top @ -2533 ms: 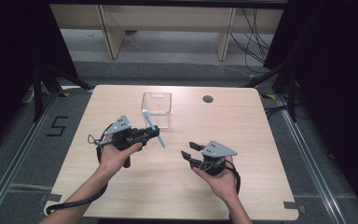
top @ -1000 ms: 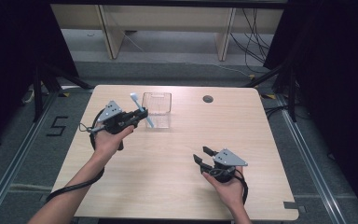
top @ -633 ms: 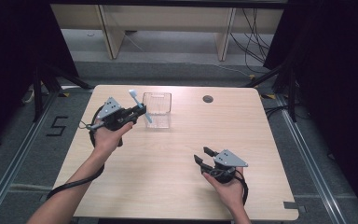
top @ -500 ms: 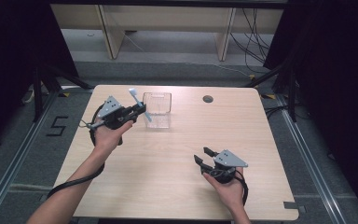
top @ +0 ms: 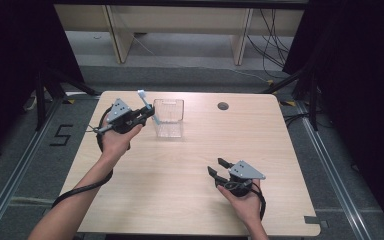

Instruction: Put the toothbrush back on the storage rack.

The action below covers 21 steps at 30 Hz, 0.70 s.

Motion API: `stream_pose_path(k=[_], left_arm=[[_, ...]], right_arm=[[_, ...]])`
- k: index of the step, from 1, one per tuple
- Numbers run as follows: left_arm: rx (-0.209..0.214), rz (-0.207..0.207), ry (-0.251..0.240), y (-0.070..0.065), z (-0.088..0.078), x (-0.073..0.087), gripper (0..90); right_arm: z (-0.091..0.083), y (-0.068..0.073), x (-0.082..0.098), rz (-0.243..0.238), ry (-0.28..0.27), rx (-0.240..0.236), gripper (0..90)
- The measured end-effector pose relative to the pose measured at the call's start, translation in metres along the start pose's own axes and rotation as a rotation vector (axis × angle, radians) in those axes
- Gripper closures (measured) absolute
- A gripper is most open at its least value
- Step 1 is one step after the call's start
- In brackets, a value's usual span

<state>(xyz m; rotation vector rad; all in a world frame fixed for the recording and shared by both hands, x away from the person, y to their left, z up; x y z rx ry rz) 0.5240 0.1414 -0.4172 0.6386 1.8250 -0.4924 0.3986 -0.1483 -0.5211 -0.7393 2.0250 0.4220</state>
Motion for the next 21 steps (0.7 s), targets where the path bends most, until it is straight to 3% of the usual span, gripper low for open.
stream_pose_path(k=[2,6,9,16,17,21], left_arm=[[-0.004,0.007,-0.002,0.001,0.002,-0.002,79.7],[-0.014,0.012,-0.007,0.003,0.003,-0.006,79.7],[-0.022,0.019,-0.008,0.004,0.005,-0.008,79.7],[-0.042,0.014,-0.003,0.010,0.010,-0.007,79.7],[-0.045,0.012,-0.003,0.011,0.011,-0.007,79.7],[-0.053,0.010,-0.002,0.013,0.014,-0.007,79.7]], right_arm=[[0.001,-0.003,-0.001,-0.039,-0.020,0.022,49.4],[0.001,-0.003,-0.002,-0.030,-0.028,0.023,49.4],[0.000,0.002,0.000,0.018,-0.005,-0.002,49.4],[0.001,-0.001,-0.001,-0.012,-0.019,0.010,49.5],[0.001,0.002,0.000,0.022,-0.004,-0.002,49.5],[0.002,0.002,0.000,0.010,-0.003,-0.016,49.5]])
Point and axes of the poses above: each handheld gripper's, and its own axes: z roughly forward along the jaws, x roughly out of its underside, y roughly to its left, the point moved 6 cm from there along z, roughly forward along the jaws, and after that the axes turned 12 degrees about y, right-handed, at the moved point
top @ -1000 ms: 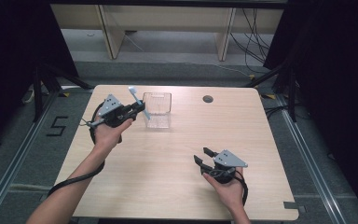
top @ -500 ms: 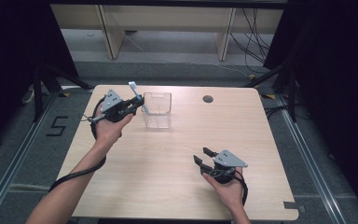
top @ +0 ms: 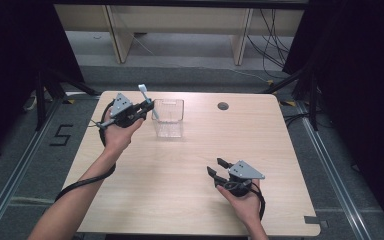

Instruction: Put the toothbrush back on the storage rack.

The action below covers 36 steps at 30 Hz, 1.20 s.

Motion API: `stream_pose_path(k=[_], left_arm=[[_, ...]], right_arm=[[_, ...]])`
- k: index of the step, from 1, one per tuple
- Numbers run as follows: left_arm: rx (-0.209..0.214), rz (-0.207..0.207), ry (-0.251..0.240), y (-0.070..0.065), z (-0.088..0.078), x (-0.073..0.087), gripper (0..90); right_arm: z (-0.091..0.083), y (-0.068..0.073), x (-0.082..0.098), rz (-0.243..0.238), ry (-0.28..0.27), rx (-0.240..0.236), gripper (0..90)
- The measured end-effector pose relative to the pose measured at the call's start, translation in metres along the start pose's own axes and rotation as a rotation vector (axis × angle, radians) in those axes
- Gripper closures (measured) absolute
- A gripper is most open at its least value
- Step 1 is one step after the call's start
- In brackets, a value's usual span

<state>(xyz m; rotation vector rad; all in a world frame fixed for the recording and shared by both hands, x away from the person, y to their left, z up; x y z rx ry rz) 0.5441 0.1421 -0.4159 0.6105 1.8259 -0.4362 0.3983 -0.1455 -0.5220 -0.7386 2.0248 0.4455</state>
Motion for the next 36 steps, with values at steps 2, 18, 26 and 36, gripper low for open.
stream_pose_path(k=[2,18,26,36], left_arm=[[-0.005,0.000,0.000,0.001,0.002,0.000,79.7],[-0.033,-0.003,0.023,0.010,0.012,0.007,79.6],[-0.037,-0.003,0.034,0.012,0.016,0.011,79.6],[-0.045,-0.004,0.056,0.013,0.021,0.018,79.4]], right_arm=[[0.000,-0.002,-0.001,-0.037,-0.006,0.011,49.5],[0.002,-0.004,-0.001,-0.049,-0.012,0.020,49.4],[0.003,-0.002,-0.001,-0.040,-0.009,0.016,49.4],[0.004,-0.001,-0.001,-0.034,-0.021,0.006,49.2]])
Point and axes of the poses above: each handheld gripper's, and its own axes: z roughly forward along the jaws, x roughly out of its underside, y roughly to its left, the point moved 6 cm from there along z, roughly forward along the jaws, and after that the axes turned 12 degrees about y, right-handed, at the moved point
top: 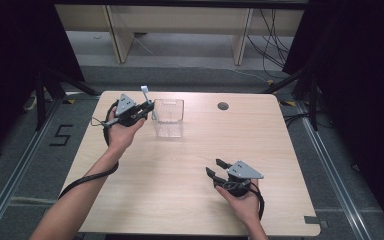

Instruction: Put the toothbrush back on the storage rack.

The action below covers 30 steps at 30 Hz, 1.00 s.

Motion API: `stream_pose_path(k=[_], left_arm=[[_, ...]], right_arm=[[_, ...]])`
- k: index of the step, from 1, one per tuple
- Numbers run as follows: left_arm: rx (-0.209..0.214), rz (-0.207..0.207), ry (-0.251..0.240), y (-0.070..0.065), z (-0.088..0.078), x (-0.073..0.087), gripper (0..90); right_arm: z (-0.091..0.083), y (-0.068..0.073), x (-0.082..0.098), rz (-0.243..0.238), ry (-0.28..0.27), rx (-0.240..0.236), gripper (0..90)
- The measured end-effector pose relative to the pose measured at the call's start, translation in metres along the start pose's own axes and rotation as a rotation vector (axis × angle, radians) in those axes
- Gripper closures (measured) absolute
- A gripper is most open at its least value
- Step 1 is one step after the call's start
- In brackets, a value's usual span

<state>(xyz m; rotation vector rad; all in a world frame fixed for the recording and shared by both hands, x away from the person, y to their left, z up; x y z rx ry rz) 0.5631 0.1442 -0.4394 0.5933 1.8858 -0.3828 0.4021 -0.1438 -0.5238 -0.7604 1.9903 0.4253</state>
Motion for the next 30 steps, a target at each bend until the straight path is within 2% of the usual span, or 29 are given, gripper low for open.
stream_pose_path(k=[2,3,11,14,18,21,22,23,25,26,27,28,29,30], left_arm=[[0.001,0.000,0.002,0.000,0.001,0.001,79.5],[0.000,-0.002,0.005,0.000,0.002,0.002,79.5],[-0.002,-0.003,0.018,0.000,0.007,0.007,79.5],[-0.004,-0.007,0.024,0.001,0.008,0.009,79.5],[-0.005,-0.011,0.028,0.001,0.010,0.011,79.5],[-0.003,-0.010,0.038,0.000,0.011,0.013,79.4],[-0.004,-0.011,0.038,0.000,0.012,0.014,79.4],[-0.002,-0.015,0.037,0.000,0.013,0.014,79.4],[-0.005,-0.014,0.039,0.000,0.014,0.015,79.4],[-0.005,-0.018,0.040,0.000,0.014,0.016,79.4],[-0.005,-0.017,0.044,0.000,0.014,0.017,79.4],[-0.006,-0.017,0.045,0.000,0.014,0.017,79.4],[-0.006,-0.019,0.047,0.000,0.014,0.018,79.4],[-0.006,-0.020,0.047,0.000,0.014,0.018,79.4]], right_arm=[[0.000,0.000,0.000,0.000,0.001,0.001,49.1],[0.001,0.001,0.000,0.008,0.001,-0.016,49.1],[0.000,0.001,0.002,0.003,0.018,-0.006,48.9],[0.000,-0.001,0.002,-0.023,0.024,0.000,48.8],[-0.001,0.001,0.002,-0.004,0.035,-0.010,48.7],[0.001,0.000,0.001,-0.021,0.013,-0.001,48.6],[0.002,0.003,0.002,0.024,0.009,-0.013,48.6],[0.001,0.000,0.002,-0.014,0.015,0.002,48.5],[0.001,0.000,0.002,-0.015,0.014,0.003,48.5],[0.001,0.002,0.002,0.004,0.021,-0.014,48.5],[0.000,0.000,0.002,-0.019,0.028,-0.001,48.5],[0.000,-0.001,0.002,-0.023,0.027,-0.002,48.5],[0.000,0.000,0.002,-0.020,0.028,-0.004,48.5],[0.000,0.003,0.003,0.023,0.031,-0.009,48.4]])
Point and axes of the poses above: each handheld gripper's, and its own axes: z roughly forward along the jaws, x roughly out of its underside, y roughly to its left, the point moved 6 cm from there along z, roughly forward along the jaws, and after that the axes turned 12 degrees about y, right-handed, at the moved point
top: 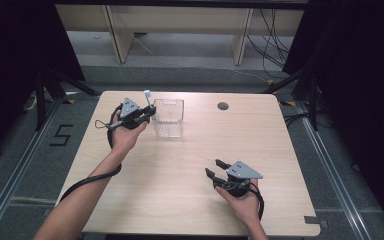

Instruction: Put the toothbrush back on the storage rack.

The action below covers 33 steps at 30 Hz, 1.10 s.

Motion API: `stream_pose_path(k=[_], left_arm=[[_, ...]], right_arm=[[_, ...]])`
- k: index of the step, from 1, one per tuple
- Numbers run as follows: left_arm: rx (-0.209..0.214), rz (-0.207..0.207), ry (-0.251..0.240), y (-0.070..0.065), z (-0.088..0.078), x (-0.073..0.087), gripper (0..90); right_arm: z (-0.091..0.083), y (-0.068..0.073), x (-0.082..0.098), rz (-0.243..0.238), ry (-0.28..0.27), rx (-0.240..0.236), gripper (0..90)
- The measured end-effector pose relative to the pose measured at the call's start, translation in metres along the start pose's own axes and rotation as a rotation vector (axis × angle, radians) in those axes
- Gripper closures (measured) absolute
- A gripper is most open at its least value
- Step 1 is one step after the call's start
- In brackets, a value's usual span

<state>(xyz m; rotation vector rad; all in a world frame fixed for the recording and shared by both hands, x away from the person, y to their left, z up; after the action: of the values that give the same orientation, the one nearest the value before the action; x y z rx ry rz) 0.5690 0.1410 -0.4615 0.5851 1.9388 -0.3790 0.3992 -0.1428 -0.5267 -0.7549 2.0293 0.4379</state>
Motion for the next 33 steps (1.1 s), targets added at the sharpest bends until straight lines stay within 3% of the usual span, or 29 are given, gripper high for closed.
stream_pose_path(k=[4,16,19,25,26,30,32,33], left_arm=[[0.002,-0.004,0.002,0.000,0.000,0.001,79.3],[0.007,-0.029,0.017,0.001,0.003,0.012,79.5],[0.008,-0.030,0.015,0.001,0.003,0.011,79.5],[0.010,-0.029,0.018,0.001,0.003,0.011,79.5],[0.009,-0.029,0.019,0.001,0.003,0.011,79.5],[0.012,-0.029,0.028,0.000,0.004,0.012,79.5],[0.010,-0.029,0.033,0.000,0.005,0.013,79.3],[0.009,-0.029,0.034,0.000,0.005,0.013,79.0]], right_arm=[[0.000,-0.003,-0.001,-0.038,-0.009,0.012,48.4],[0.001,0.000,0.001,-0.007,0.008,-0.003,48.2],[0.001,-0.002,0.000,-0.034,0.006,0.008,48.1],[0.002,-0.002,0.000,-0.041,0.006,0.008,48.1],[0.002,0.001,0.001,-0.006,0.011,-0.003,48.1],[0.001,0.001,0.001,-0.005,0.013,-0.006,48.0],[0.002,-0.003,0.000,-0.044,0.000,0.013,48.0],[0.001,-0.002,0.000,-0.040,0.008,0.007,48.0]])
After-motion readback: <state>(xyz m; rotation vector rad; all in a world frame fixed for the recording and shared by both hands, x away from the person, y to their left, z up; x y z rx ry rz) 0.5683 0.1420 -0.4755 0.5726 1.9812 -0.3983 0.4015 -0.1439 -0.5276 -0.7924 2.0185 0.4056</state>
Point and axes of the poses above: each handheld gripper's, and its own axes: z roughly forward along the jaws, x roughly out of its underside, y roughly to its left, the point moved 6 cm from there along z, roughly forward along the jaws, and after that the axes turned 12 degrees about y, right-handed, at the moved point
